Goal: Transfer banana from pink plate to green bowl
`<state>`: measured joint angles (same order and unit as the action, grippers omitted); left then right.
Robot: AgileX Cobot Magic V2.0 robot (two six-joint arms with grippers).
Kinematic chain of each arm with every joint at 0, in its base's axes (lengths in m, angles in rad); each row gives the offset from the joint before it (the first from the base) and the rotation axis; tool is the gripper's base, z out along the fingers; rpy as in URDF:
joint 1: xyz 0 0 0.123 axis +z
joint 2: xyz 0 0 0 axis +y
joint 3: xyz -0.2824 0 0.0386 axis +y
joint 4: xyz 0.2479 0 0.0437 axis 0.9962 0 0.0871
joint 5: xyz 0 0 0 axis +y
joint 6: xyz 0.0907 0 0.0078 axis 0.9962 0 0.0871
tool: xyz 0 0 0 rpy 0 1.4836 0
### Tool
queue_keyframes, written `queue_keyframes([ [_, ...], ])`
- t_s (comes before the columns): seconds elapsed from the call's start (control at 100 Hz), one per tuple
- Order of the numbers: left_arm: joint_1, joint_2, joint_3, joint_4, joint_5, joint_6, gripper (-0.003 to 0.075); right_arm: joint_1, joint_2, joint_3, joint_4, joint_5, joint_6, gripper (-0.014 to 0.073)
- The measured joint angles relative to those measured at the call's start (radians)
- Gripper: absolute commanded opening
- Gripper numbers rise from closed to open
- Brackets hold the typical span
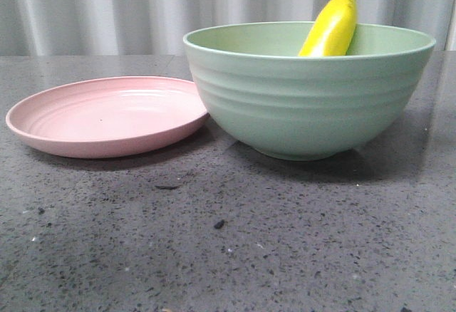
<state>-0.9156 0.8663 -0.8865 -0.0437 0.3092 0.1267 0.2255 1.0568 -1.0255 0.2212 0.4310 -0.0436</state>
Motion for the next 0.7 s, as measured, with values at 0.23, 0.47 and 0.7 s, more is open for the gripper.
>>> queue_keyframes([
  [0.23, 0.066, -0.161, 0.177, 0.0, -0.123, -0.002, -0.002, 0.0, -0.195, 0.204, -0.042, -0.128, 0.0, -0.0062],
  [0.47, 0.174, -0.341, 0.399, 0.0, -0.267, -0.002, -0.002, 0.0, -0.419, 0.442, -0.098, -0.269, -0.002, -0.0062],
  [0.7, 0.193, -0.455, 0.553, -0.014, -0.386, -0.002, -0.002, 0.0, -0.624, 0.664, -0.103, -0.414, -0.002, -0.0062],
])
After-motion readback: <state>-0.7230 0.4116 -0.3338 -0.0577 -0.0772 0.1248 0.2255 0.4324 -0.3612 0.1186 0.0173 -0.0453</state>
